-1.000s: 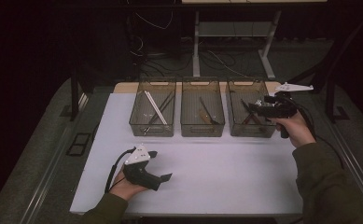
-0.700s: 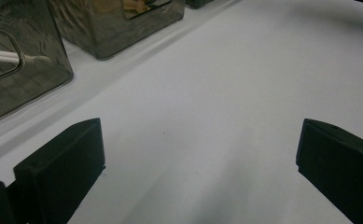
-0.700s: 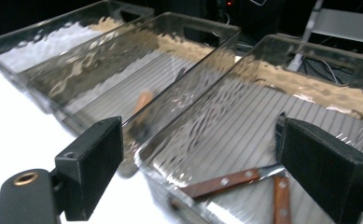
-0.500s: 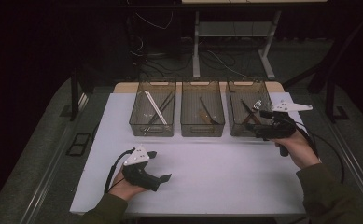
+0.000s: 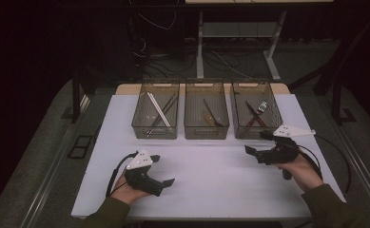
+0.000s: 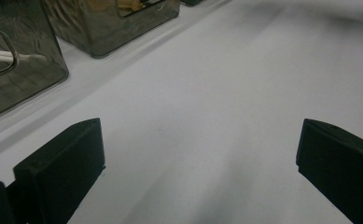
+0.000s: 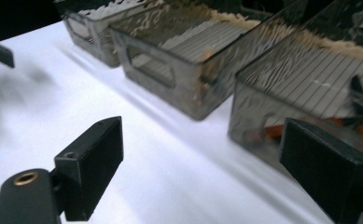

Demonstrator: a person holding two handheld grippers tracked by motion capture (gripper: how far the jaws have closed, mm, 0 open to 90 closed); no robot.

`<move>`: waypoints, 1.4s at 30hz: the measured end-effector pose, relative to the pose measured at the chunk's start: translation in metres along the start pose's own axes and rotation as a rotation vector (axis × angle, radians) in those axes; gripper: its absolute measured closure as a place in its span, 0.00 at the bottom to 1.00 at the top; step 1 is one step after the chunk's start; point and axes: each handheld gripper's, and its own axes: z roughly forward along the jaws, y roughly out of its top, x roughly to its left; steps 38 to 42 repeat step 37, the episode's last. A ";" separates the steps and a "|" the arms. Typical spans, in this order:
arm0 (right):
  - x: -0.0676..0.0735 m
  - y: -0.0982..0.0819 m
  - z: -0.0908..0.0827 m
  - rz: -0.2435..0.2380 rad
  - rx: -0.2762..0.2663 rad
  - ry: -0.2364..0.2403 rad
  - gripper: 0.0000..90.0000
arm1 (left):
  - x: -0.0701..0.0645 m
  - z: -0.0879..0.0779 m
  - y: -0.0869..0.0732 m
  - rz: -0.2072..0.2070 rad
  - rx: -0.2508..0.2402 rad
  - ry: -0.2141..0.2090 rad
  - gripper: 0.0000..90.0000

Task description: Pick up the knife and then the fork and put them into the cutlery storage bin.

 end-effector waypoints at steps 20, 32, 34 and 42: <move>0.031 -0.045 -0.016 -0.027 0.037 0.065 0.16 | -0.001 -0.002 0.001 0.005 0.000 -0.007 0.00; 0.024 -0.058 -0.014 -0.026 0.068 0.043 0.16 | -0.002 -0.002 0.001 0.006 0.000 -0.007 0.00; 0.024 -0.057 -0.015 -0.025 0.065 0.044 0.16 | -0.002 -0.002 0.001 0.006 -0.001 -0.007 0.00; 0.024 -0.057 -0.015 -0.028 0.064 0.046 0.16 | -0.001 -0.002 0.001 0.007 -0.001 -0.006 0.00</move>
